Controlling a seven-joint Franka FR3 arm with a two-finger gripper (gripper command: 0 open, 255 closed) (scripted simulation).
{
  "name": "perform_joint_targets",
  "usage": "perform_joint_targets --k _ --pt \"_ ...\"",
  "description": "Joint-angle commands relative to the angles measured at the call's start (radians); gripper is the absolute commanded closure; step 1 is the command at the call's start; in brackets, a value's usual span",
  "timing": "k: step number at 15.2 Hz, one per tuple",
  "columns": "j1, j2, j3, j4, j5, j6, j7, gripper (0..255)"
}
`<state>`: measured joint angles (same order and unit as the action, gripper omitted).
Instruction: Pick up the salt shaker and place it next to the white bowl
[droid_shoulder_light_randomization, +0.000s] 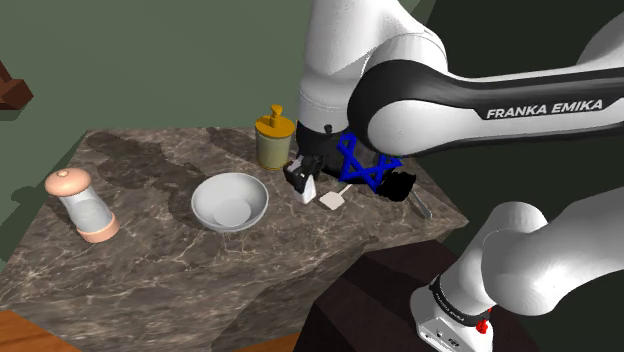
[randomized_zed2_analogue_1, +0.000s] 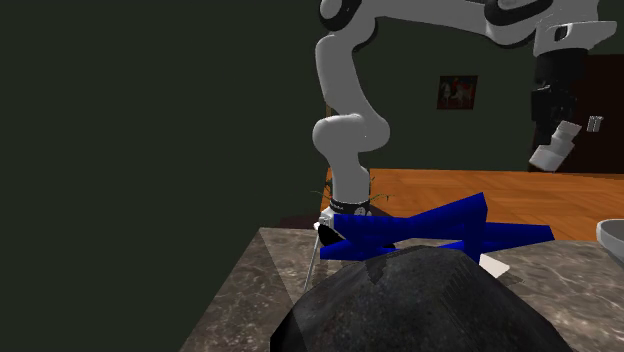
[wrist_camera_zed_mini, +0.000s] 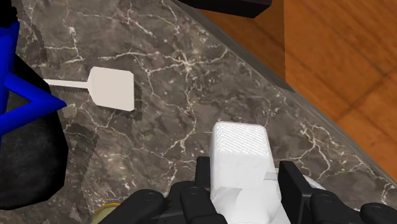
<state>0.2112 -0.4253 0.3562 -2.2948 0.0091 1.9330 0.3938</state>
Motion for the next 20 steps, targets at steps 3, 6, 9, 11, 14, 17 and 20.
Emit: perform_joint_targets --k 3,6,9,11,14,17,20 --pt "0.007 0.029 0.028 -0.019 0.001 0.046 0.038 255" --pt "0.007 0.039 0.034 -0.051 -0.001 0.087 0.044 255" --pt "0.006 0.051 0.039 -0.082 -0.004 0.129 0.051 255" --pt "0.005 0.060 0.043 -0.101 -0.006 0.157 0.057 255" --pt "0.004 0.077 0.049 -0.129 -0.011 0.200 0.065 255" --pt "0.001 0.095 0.056 -0.155 -0.018 0.243 0.075 255" --pt "-0.002 0.117 0.063 -0.179 -0.026 0.287 0.086 255"
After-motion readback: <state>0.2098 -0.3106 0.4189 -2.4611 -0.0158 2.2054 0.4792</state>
